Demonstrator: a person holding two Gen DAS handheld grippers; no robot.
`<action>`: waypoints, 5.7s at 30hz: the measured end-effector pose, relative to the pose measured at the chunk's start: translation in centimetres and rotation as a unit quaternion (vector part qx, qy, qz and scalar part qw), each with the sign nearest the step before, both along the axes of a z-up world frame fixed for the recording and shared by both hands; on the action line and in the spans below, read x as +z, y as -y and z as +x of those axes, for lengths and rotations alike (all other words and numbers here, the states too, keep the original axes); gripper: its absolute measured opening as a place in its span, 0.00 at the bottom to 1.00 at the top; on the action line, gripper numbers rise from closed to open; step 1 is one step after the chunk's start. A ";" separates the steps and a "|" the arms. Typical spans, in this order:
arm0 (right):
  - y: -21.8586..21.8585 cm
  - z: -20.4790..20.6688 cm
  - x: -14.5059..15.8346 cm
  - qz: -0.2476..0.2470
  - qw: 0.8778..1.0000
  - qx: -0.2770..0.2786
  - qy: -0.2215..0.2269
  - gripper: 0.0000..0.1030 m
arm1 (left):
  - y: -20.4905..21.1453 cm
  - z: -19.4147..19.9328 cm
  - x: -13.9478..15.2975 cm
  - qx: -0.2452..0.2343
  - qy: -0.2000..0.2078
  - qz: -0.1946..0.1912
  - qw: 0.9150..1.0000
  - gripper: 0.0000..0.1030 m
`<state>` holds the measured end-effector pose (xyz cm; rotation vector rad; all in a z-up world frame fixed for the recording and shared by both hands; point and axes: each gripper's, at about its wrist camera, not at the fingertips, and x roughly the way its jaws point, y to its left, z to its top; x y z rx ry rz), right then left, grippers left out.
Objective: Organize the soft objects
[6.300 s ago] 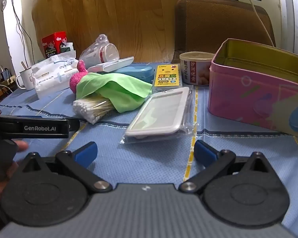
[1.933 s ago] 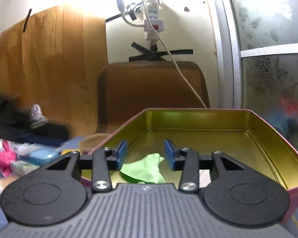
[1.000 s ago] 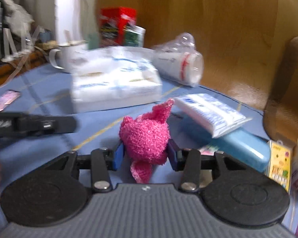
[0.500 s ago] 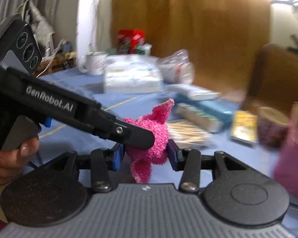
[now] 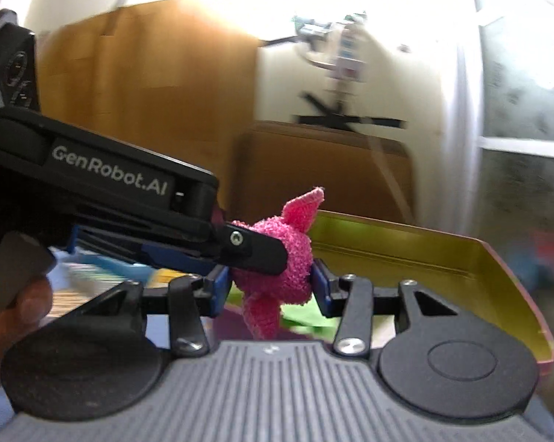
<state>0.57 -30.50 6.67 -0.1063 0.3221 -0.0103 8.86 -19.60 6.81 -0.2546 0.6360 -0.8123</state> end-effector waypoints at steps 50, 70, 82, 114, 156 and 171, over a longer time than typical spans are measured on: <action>-10.5 -3.5 -1.6 0.136 0.987 0.064 -0.058 0.59 | -28.6 -4.9 -7.8 0.304 -0.021 -0.032 0.952 0.74; -6.0 -9.6 -5.3 0.095 0.994 0.053 0.000 0.59 | -22.9 -3.6 -7.4 0.310 0.008 0.178 0.934 0.87; -4.6 -8.3 -6.4 0.101 0.993 0.060 -0.017 0.58 | -22.1 -2.5 -7.6 0.291 0.004 0.199 0.936 0.98; -4.8 -7.5 -6.5 0.076 0.994 0.069 -0.039 0.57 | -23.6 -6.1 -6.2 0.242 -0.028 0.040 0.969 0.83; 7.3 -1.3 -0.6 -0.011 0.989 -0.143 -0.024 0.61 | 9.9 1.2 -1.4 -0.056 -0.025 0.018 0.998 0.63; -1.5 -1.1 1.2 0.103 0.994 0.046 -0.011 0.59 | -19.2 -4.7 -1.6 0.194 0.074 0.003 0.978 0.84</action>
